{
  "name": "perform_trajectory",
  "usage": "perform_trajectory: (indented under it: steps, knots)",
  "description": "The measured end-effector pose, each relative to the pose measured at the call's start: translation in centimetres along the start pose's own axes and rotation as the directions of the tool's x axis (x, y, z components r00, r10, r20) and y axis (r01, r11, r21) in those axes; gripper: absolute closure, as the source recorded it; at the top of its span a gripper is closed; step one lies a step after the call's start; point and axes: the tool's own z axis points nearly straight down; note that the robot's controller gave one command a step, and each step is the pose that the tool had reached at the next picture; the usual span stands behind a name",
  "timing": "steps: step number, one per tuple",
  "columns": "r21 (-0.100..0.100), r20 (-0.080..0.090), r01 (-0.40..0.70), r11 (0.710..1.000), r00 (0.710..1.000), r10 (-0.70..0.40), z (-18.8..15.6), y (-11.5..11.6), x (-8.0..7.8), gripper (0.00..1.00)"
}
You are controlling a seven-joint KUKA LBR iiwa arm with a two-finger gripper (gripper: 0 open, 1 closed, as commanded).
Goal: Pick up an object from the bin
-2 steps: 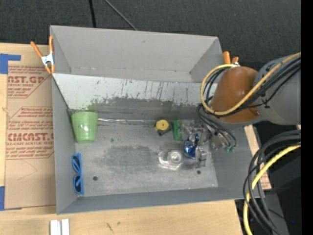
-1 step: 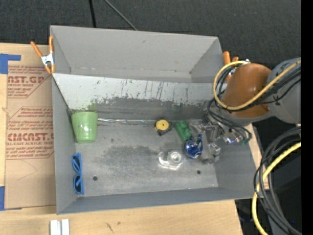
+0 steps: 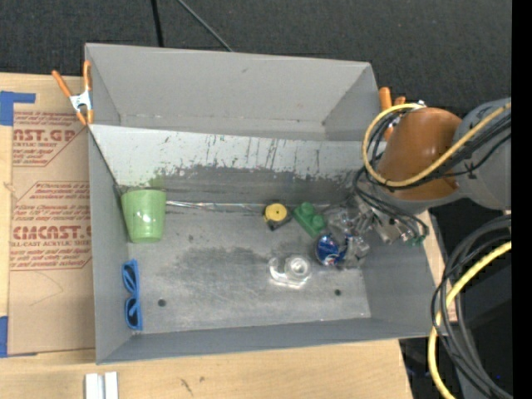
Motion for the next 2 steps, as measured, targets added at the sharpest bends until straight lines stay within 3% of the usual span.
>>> perform_trajectory:
  steps: [1, 2]
  knots:
    - [-0.008, -0.004, 0.558, 0.83, 0.83, -0.558, -8.5, 0.5, 0.4, 1.0]
    - [-0.003, -0.002, 0.564, 0.826, 0.826, -0.564, -17.3, 0.4, -1.2, 1.0]
